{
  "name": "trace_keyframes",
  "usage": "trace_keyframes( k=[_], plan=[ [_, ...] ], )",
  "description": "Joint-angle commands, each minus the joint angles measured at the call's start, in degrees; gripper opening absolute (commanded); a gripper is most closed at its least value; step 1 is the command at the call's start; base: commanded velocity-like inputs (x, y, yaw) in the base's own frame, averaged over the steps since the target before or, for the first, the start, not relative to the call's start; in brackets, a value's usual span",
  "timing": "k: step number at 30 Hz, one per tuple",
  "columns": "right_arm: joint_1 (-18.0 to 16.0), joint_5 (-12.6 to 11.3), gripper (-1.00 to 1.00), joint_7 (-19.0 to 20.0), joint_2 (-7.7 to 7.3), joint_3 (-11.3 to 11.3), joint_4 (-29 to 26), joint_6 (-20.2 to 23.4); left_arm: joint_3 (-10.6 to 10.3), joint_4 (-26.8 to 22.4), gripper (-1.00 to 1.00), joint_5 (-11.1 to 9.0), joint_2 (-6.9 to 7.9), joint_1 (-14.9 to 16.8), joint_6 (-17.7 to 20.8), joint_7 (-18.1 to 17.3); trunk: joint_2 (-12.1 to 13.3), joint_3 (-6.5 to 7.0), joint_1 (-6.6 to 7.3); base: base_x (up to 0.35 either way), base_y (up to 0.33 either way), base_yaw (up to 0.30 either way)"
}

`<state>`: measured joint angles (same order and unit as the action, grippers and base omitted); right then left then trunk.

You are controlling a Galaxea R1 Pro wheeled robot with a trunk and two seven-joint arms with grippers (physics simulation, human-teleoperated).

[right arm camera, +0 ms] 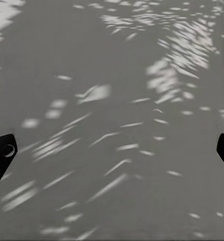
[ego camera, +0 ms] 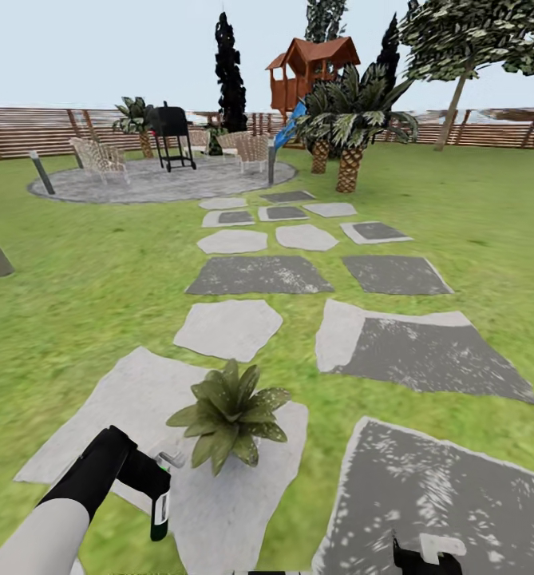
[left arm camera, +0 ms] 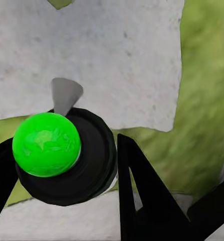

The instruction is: Pick up the pesticide atomizer in the garden and spray insectifuge to fully cover both potted plants in the garden.

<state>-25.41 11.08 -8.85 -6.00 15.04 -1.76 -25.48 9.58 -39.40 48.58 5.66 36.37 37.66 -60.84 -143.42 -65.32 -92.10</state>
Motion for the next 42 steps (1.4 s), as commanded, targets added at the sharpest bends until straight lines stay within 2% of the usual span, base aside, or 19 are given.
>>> trace_keyframes(
  k=[1, 13, 25, 31, 42],
  plan=[
    [-0.1, 0.6, 1.0, -0.3, -0.02, 0.3, 0.1, -0.2, 0.2, -0.1, -1.0, 0.3, -0.03, 0.0, 0.4, -0.4, 0.0, -0.02, 0.04, -0.166, 0.29, -0.254],
    [-0.1, 0.6, 1.0, -0.3, 0.02, 0.3, 0.1, -0.2, 0.1, 0.3, -1.0, 0.3, -0.13, 0.0, 0.2, -0.4, 0.0, 0.25, 0.04, -0.033, 0.309, -0.254],
    [-0.1, 0.6, 1.0, -0.3, 0.02, 0.3, 0.1, -0.2, 0.1, 0.3, -1.0, 0.4, -0.13, -0.1, 0.1, -0.3, 0.0, 0.52, 0.04, -0.039, 0.077, -0.254],
    [-0.1, 0.6, 1.0, -0.3, 0.02, 0.3, 0.1, -0.2, 0.2, 0.3, -1.0, 0.3, -0.13, -0.1, 0.1, -0.4, 0.0, 0.66, 0.04, -0.135, 0.29, -0.254],
    [-0.1, 0.6, 1.0, -0.3, 0.02, 0.3, 0.1, -0.2, 0.2, 0.0, -1.0, 0.3, -0.13, -0.1, 0.0, -0.3, 0.0, 0.91, 0.04, 0.025, 0.334, -0.254]
  ],
)
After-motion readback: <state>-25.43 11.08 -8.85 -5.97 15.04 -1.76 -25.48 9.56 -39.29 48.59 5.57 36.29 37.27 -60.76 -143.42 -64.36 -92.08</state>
